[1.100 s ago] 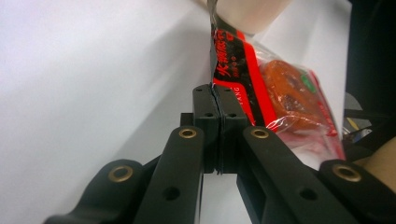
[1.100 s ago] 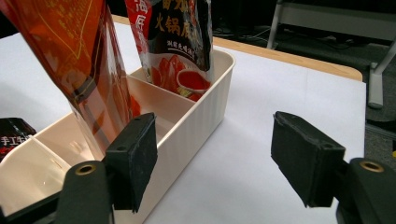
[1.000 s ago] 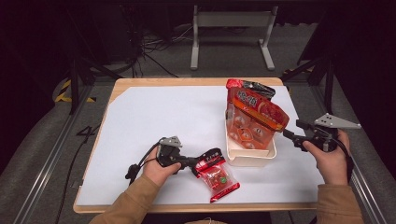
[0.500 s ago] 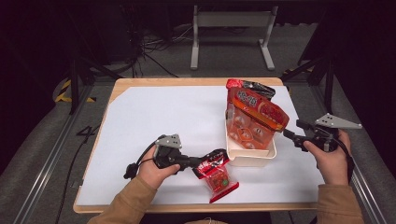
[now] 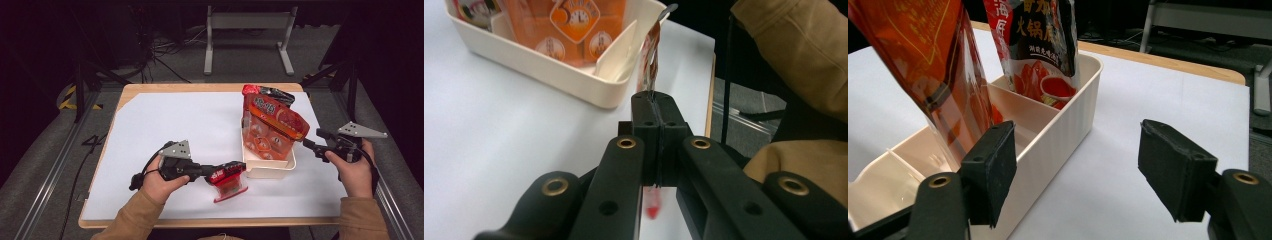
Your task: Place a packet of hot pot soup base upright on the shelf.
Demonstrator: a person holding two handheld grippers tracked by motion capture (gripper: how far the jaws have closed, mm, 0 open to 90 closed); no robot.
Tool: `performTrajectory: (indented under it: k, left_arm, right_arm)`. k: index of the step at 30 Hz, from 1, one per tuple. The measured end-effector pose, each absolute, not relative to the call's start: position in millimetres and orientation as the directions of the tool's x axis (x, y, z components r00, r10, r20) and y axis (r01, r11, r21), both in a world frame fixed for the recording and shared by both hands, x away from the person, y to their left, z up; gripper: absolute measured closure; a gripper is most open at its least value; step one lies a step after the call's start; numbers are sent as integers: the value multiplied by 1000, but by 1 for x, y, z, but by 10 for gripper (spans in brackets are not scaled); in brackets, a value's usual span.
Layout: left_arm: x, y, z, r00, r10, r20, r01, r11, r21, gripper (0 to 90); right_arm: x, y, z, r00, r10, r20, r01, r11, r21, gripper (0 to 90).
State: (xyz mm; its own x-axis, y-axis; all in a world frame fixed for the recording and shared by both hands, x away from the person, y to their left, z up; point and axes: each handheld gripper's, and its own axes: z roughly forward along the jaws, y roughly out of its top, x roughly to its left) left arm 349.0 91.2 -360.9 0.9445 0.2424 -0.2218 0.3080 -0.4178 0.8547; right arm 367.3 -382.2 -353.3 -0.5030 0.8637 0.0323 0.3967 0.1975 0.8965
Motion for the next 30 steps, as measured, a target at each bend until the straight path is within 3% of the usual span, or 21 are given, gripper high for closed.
performTrajectory:
  k: [18,30]
  left_arm:
    - [352,110,-325,960,253,-120,223,-428,876,900]
    - [364,119,-306,962,245,-122,219,-419,881,900]
  right_arm:
    - [369,-384,-358,-487,873,31,410,198,890,320]
    - [369,-384,-362,-490,872,6,402,219,889,330]
